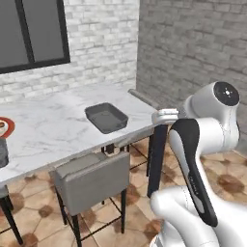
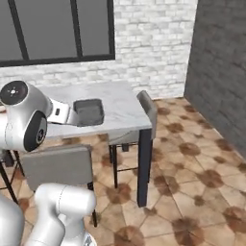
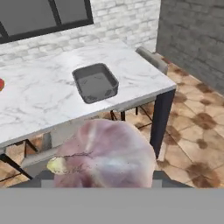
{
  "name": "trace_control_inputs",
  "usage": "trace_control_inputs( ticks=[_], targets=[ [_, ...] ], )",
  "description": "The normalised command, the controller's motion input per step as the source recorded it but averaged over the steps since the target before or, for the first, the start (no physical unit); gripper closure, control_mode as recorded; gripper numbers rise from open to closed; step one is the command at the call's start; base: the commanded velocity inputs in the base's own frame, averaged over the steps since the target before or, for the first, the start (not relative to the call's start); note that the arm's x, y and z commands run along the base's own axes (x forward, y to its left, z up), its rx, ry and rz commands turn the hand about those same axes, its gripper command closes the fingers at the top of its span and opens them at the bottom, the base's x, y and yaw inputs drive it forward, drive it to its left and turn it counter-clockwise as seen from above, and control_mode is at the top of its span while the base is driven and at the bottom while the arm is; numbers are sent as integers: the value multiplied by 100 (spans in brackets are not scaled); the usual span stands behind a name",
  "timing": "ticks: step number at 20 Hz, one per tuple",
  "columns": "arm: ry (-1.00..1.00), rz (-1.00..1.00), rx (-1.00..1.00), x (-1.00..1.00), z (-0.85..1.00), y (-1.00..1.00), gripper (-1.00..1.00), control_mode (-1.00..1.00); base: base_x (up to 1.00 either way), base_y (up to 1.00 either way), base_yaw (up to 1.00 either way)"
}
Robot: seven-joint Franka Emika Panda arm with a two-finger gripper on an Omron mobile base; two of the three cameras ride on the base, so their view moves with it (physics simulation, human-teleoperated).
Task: Place one cooked food and one vegetable from the large plate to each tupperware container.
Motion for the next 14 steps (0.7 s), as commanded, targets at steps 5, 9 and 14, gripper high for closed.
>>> trace_control_inputs(
  ticks=[5,9,14],
  targets=[
    [0,0,0,0,0,0,100,100,98,-11,49],
    [0,0,0,0,0,0,100,100,100,-31,45],
    [0,0,0,0,0,0,100,100,100,-40,43]
  ],
)
